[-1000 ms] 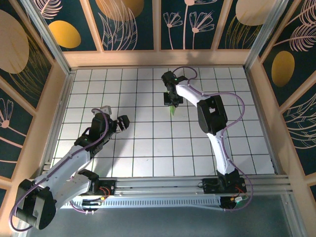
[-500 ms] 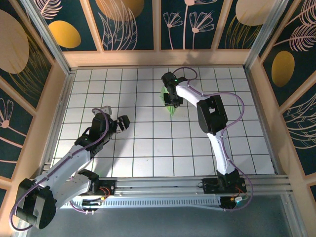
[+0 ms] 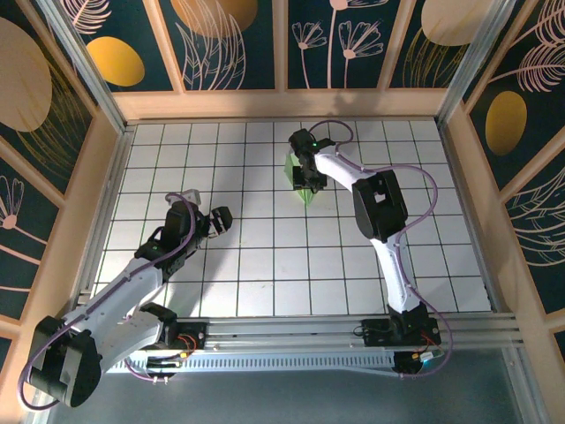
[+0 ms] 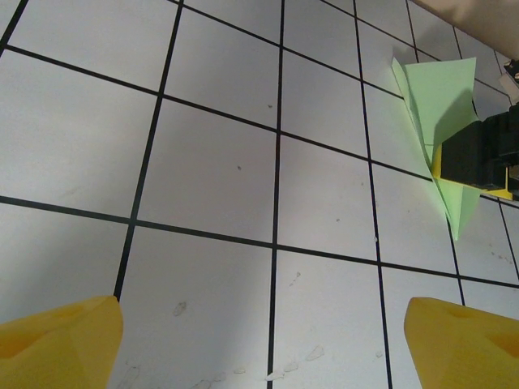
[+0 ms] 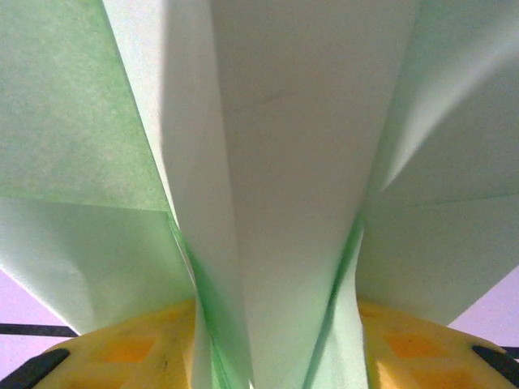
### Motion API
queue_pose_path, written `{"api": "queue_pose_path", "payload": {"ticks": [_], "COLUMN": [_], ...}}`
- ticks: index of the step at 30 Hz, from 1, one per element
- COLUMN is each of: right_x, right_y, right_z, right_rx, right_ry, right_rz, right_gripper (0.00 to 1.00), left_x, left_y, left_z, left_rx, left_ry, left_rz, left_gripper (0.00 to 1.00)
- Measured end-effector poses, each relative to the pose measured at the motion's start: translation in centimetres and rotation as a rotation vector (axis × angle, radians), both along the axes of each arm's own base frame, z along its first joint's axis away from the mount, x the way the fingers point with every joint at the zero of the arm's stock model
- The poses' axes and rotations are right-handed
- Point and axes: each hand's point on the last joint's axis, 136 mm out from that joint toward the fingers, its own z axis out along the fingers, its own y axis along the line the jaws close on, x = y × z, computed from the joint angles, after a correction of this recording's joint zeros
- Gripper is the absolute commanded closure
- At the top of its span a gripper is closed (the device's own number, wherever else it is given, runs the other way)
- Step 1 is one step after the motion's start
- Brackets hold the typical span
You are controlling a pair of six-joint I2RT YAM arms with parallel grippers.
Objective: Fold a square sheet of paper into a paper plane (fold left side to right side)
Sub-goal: Place the paper plane at the top-center of the table.
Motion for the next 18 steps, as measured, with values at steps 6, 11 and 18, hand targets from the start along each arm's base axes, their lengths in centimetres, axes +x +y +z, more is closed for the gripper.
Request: {"api": "queue_pose_path", "payload": {"ticks": [6, 11, 18], "right_x": [-0.34, -0.45, -0.79], "right_y": [-0.27, -0.36, -0.38], "right_z": [0.15, 0.30, 0.93], "right_rx": [-0.006, -0.012, -0.013], "right_ry": [0.002, -0.002, -0.009], "right_rz": [-0.001, -0.001, 0.002], "right_gripper": [0.54, 0.54, 0.52], "left_x": [0.37, 0.53, 0.66], "left_y": [-0.11, -0.18, -0.24], "left_z": [0.50, 0.55, 0.62], "left_rx": [-0.002, -0.001, 0.000], "left_ry": [-0.008, -0.006, -0.005], "left_rz": [0.002, 0.002, 0.002], "left_gripper": [0.10, 0.10, 0.10]}}
